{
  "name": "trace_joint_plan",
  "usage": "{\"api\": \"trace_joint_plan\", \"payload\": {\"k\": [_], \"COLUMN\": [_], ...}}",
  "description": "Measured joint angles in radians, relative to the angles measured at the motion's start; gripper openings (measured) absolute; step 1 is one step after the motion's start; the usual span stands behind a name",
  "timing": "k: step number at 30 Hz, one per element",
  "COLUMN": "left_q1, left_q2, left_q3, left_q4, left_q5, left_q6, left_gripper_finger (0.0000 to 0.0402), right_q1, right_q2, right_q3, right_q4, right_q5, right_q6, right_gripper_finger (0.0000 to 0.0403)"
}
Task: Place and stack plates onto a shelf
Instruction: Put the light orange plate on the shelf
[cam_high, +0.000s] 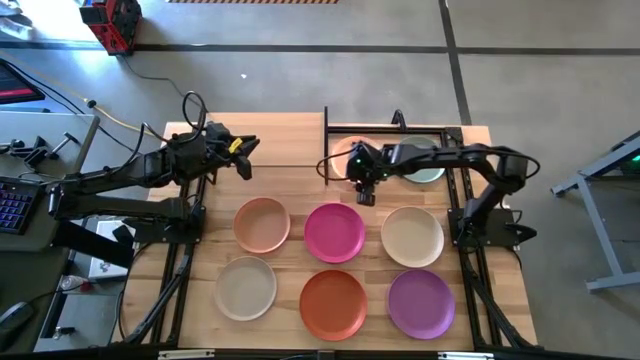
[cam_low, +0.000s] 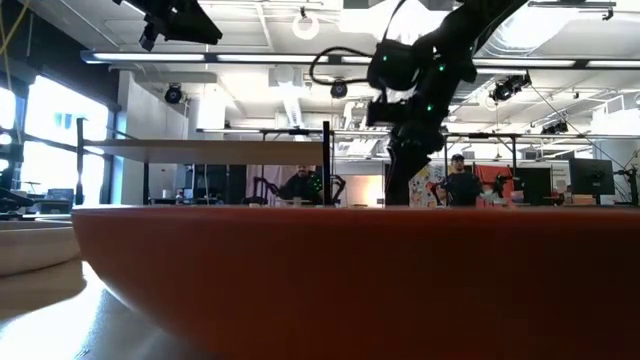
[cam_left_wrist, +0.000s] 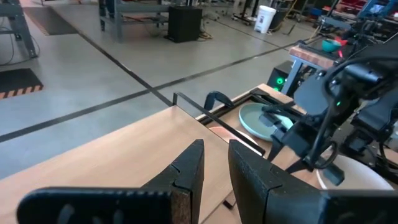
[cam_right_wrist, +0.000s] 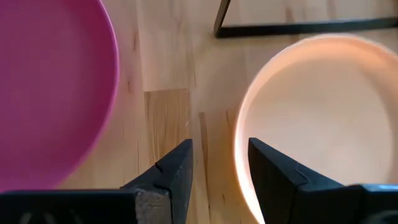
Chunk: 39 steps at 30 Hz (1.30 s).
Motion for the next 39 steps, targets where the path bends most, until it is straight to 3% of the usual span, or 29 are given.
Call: {"api": "trace_joint_plan", "payload": {"k": [14,39], "left_q1": [0.000,0.000], "left_q2": [0.000,0.000], "left_q3": [0.000,0.000], "left_q4": [0.001,-0.017], "left_q5": [0.000,0.000], "left_q6": [0.000,0.000], "left_gripper_finger": [0.0062,0.0062], "right_q1": [-0.005,-0.035], "right_q2": [0.110,0.118], "right_q3": [0.000,-0.002], "right_q4": [0.046,0.049], "right_q5": [0.086,0.052], "right_q6": [0.018,0.027], "right_gripper_finger": [0.0133,0.0133]}}
